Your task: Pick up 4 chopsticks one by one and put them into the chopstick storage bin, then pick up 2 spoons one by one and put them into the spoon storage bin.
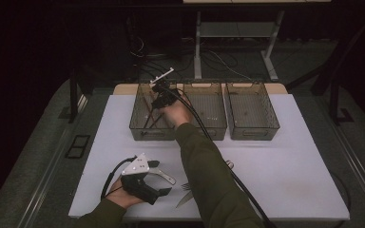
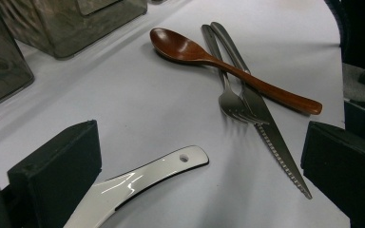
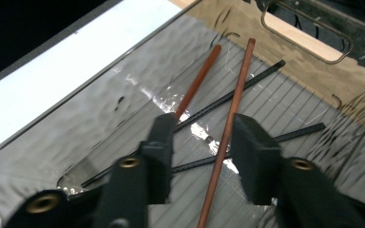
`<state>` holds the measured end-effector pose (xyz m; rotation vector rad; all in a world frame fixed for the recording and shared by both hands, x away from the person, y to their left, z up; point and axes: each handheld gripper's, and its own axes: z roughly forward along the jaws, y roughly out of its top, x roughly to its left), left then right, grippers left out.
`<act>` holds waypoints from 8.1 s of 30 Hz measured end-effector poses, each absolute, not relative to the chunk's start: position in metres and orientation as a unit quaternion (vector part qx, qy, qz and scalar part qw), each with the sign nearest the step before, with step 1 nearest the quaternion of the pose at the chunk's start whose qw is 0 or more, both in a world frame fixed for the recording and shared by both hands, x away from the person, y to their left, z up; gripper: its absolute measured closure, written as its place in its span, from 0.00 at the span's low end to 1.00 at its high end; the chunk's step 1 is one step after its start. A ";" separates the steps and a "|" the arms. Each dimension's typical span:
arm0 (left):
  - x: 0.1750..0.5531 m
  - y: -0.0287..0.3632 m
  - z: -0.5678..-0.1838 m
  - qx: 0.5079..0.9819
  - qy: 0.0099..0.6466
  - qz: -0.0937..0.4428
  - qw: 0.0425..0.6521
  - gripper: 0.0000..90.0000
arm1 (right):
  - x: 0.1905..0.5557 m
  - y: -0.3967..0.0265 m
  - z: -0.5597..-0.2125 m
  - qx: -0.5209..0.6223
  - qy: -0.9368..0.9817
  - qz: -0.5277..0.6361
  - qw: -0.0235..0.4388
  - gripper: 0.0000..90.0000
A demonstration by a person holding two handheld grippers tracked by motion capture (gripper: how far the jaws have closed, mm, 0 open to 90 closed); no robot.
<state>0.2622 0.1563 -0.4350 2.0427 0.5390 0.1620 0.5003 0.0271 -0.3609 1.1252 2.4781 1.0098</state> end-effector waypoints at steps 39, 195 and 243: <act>0.263 0.157 -0.437 0.843 0.228 0.061 0.484 0.00 | 0.400 -0.151 -0.359 0.335 0.813 0.464 0.108 0.38; 0.312 0.203 -0.442 0.892 0.266 0.038 0.364 0.74 | 0.257 -0.293 -0.445 0.366 0.811 0.440 0.123 0.15; 0.313 0.169 -0.407 0.846 0.262 0.086 0.457 0.90 | 0.257 -0.288 -0.444 0.367 0.809 0.443 0.122 0.13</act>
